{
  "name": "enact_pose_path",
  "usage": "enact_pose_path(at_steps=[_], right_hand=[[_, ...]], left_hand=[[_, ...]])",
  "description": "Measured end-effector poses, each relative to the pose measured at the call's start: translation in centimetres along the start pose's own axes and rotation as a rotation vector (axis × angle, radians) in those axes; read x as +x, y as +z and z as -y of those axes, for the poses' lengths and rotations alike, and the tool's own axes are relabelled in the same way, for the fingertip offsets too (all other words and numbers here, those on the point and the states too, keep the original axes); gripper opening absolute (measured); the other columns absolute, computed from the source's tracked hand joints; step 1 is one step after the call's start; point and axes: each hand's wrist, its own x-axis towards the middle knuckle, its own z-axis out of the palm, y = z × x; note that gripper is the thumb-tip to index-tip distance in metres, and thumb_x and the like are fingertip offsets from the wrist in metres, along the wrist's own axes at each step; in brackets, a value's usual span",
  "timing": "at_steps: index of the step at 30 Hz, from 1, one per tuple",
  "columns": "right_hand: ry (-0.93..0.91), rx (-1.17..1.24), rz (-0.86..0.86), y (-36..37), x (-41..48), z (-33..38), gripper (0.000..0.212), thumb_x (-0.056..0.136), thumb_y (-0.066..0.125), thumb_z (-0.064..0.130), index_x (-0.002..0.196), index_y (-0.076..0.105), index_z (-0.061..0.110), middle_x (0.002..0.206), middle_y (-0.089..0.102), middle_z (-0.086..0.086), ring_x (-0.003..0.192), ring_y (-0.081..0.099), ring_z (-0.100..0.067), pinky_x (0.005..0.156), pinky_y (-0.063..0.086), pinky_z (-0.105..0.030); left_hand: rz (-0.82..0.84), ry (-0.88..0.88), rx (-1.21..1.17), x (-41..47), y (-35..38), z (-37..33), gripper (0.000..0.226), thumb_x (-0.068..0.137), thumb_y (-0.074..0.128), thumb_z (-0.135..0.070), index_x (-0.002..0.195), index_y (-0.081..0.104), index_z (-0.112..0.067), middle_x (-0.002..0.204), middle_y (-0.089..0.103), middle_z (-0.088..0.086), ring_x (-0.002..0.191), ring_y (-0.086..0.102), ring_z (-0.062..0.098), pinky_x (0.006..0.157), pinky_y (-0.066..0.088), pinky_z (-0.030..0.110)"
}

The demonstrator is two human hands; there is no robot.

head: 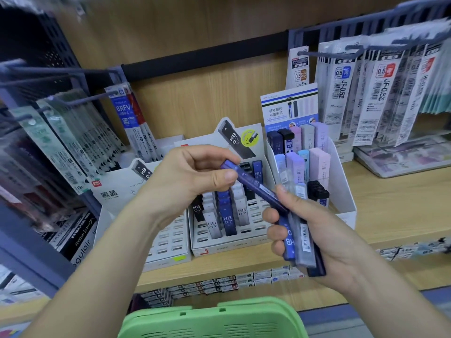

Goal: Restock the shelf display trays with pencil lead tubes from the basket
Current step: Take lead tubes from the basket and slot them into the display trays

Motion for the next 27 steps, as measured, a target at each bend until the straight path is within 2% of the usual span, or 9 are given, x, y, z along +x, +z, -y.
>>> enact_pose_path(at_steps=[3, 5, 7, 9, 12, 13, 15, 20, 27], right_hand=[[-0.016, -0.027, -0.074, -0.4, 0.3, 0.2, 0.028, 0.079, 0.068, 0.034, 0.096, 0.065, 0.013, 0.065, 0.056, -0.005, 0.044, 0.048, -0.015, 0.041, 0.047, -0.025], [-0.060, -0.007, -0.147, -1.1, 0.5, 0.7, 0.021, 0.085, 0.067, 0.030, 0.094, 0.060, 0.012, 0.067, 0.057, -0.007, 0.046, 0.050, -0.017, 0.042, 0.048, -0.027], [-0.104, 0.037, -0.212, -1.8, 0.5, 1.2, 0.016, 0.090, 0.063, 0.023, 0.096, 0.058, 0.009, 0.069, 0.059, -0.009, 0.048, 0.052, -0.019, 0.043, 0.049, -0.028], [-0.132, 0.087, -0.239, -2.3, 0.5, 1.5, 0.012, 0.093, 0.058, 0.016, 0.101, 0.058, 0.006, 0.071, 0.061, -0.012, 0.050, 0.054, -0.020, 0.044, 0.051, -0.029], [-0.161, 0.136, -0.229, -2.7, 0.3, 1.9, 0.011, 0.092, 0.053, 0.005, 0.101, 0.058, 0.007, 0.077, 0.065, -0.015, 0.057, 0.058, -0.023, 0.048, 0.052, -0.030], [-0.167, 0.142, -0.223, -2.8, 0.2, 2.0, 0.014, 0.091, 0.051, 0.001, 0.101, 0.058, 0.007, 0.079, 0.065, -0.016, 0.058, 0.059, -0.024, 0.049, 0.053, -0.031], [-0.179, 0.143, -0.210, -3.1, 0.0, 2.1, 0.018, 0.089, 0.049, -0.003, 0.101, 0.059, 0.007, 0.080, 0.065, -0.017, 0.057, 0.059, -0.024, 0.049, 0.053, -0.031], [-0.178, 0.144, -0.180, -3.7, 0.2, 2.3, 0.019, 0.089, 0.048, -0.005, 0.101, 0.059, 0.004, 0.079, 0.065, -0.017, 0.056, 0.060, -0.022, 0.049, 0.053, -0.030], [-0.164, 0.173, -0.170, -3.9, 0.5, 2.3, 0.024, 0.090, 0.044, -0.008, 0.104, 0.058, 0.005, 0.081, 0.067, -0.017, 0.056, 0.063, -0.023, 0.048, 0.054, -0.030]], left_hand=[[-0.211, 0.071, 0.012, 0.3, 0.5, -0.2, 0.020, 0.056, 0.079, -0.024, 0.070, 0.072, -0.013, 0.059, 0.067, 0.003, 0.051, 0.060, 0.011, 0.051, 0.050, 0.017], [-0.363, 0.115, 0.048, 0.9, 0.4, -0.1, 0.015, 0.064, 0.076, -0.021, 0.074, 0.071, -0.012, 0.058, 0.068, 0.002, 0.049, 0.059, 0.010, 0.050, 0.050, 0.017], [-0.417, 0.115, 0.171, 1.7, 0.4, 0.2, 0.012, 0.074, 0.076, -0.014, 0.084, 0.072, -0.010, 0.059, 0.068, -0.001, 0.052, 0.061, 0.010, 0.054, 0.052, 0.018], [-0.413, 0.099, 0.336, 3.1, 0.7, 0.9, 0.008, 0.081, 0.074, -0.011, 0.088, 0.072, -0.014, 0.060, 0.068, -0.006, 0.056, 0.065, 0.011, 0.061, 0.057, 0.023], [-0.357, 0.151, 0.652, 5.5, 1.7, 1.9, 0.006, 0.085, 0.072, -0.021, 0.084, 0.070, -0.027, 0.067, 0.067, -0.011, 0.069, 0.067, 0.016, 0.074, 0.056, 0.033], [-0.335, 0.162, 0.739, 6.2, 2.2, 2.2, 0.004, 0.085, 0.071, -0.024, 0.089, 0.072, -0.024, 0.071, 0.067, -0.010, 0.073, 0.066, 0.016, 0.077, 0.055, 0.033], [-0.284, 0.153, 0.877, 7.5, 2.9, 2.8, 0.015, 0.088, 0.068, -0.027, 0.099, 0.074, -0.019, 0.080, 0.069, -0.004, 0.080, 0.064, 0.016, 0.080, 0.052, 0.031], [-0.137, 0.119, 1.062, 9.3, 3.9, 4.6, 0.016, 0.089, 0.066, -0.030, 0.096, 0.074, -0.019, 0.088, 0.073, 0.001, 0.087, 0.064, 0.021, 0.081, 0.050, 0.032], [-0.088, 0.121, 1.154, 9.6, 3.7, 4.5, 0.020, 0.089, 0.065, -0.029, 0.093, 0.075, -0.013, 0.089, 0.072, 0.006, 0.088, 0.063, 0.024, 0.079, 0.050, 0.034]])
